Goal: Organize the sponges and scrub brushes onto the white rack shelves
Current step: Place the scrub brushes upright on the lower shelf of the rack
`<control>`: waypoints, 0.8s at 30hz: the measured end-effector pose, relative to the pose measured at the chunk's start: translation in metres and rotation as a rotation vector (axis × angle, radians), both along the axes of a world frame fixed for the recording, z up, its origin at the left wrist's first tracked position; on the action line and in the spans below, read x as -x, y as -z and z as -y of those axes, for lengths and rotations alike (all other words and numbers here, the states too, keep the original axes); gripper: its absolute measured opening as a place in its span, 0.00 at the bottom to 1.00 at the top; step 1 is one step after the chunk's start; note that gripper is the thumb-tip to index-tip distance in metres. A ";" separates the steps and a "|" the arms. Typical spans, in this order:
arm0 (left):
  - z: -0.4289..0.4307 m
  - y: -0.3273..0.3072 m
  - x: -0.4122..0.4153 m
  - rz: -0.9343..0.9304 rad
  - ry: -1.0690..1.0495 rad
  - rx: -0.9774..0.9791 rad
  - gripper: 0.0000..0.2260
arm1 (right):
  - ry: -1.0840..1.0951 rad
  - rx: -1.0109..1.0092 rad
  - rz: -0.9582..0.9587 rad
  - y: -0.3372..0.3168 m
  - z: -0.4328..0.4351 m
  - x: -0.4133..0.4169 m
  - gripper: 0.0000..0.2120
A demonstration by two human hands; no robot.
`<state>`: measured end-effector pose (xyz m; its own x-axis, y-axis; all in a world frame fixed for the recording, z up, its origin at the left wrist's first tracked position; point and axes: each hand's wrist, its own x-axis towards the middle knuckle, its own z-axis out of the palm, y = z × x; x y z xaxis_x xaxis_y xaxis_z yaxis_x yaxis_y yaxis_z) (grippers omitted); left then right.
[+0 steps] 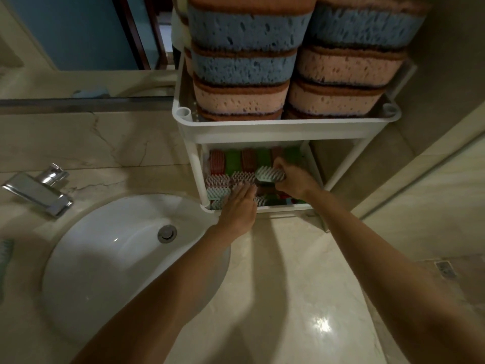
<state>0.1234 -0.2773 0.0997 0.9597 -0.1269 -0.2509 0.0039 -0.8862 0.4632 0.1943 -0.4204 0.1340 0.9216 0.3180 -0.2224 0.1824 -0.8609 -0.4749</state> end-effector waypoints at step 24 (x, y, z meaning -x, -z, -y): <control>-0.005 0.012 -0.003 -0.175 0.064 -0.134 0.24 | -0.008 0.295 0.104 0.039 0.005 0.003 0.21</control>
<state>0.1266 -0.2724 0.0878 0.8913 -0.1402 -0.4312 0.0159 -0.9407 0.3388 0.1917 -0.4250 0.0950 0.9420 0.2608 -0.2112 0.2240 -0.9573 -0.1829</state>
